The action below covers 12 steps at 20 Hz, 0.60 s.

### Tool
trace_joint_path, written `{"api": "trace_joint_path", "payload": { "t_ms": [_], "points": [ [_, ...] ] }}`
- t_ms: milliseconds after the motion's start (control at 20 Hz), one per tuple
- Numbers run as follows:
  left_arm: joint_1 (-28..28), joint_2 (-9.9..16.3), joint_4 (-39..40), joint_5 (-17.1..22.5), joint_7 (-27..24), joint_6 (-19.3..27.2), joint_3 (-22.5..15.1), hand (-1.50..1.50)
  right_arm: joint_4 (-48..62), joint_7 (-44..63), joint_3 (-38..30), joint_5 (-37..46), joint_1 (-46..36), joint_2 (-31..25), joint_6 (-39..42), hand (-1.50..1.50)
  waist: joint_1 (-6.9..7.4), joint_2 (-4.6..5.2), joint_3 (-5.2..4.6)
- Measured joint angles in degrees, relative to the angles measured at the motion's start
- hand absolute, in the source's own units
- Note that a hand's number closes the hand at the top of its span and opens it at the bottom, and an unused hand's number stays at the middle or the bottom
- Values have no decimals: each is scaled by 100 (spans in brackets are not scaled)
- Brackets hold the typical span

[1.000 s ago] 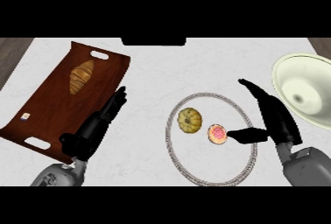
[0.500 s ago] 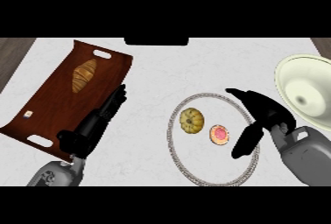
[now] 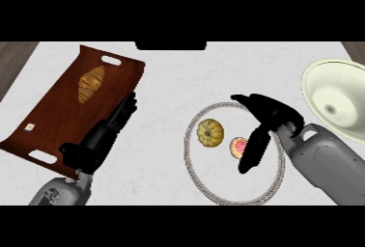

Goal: Pick the cupcake from the placemat and place it in the bowl

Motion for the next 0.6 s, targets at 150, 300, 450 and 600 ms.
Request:
{"api": "trace_joint_path", "payload": {
  "t_ms": [150,300,450,600],
  "points": [
    [63,-70,-32,-68,60,23,-14,0,-6,58,105,34,-12,93,-9,-150,-17,-3,3],
    [40,-73,5,-90,48,-51,72,0,-50,50,271,278,86,199,-66,-150,-33,-2,5],
    [81,-143,-34,-165,74,-43,80,0,-9,7,392,627,117,328,-128,-150,-34,0,7],
    [47,-186,16,-221,49,-93,142,0,-19,-63,475,1022,230,416,-206,-150,-44,1,7]
  ]
}}
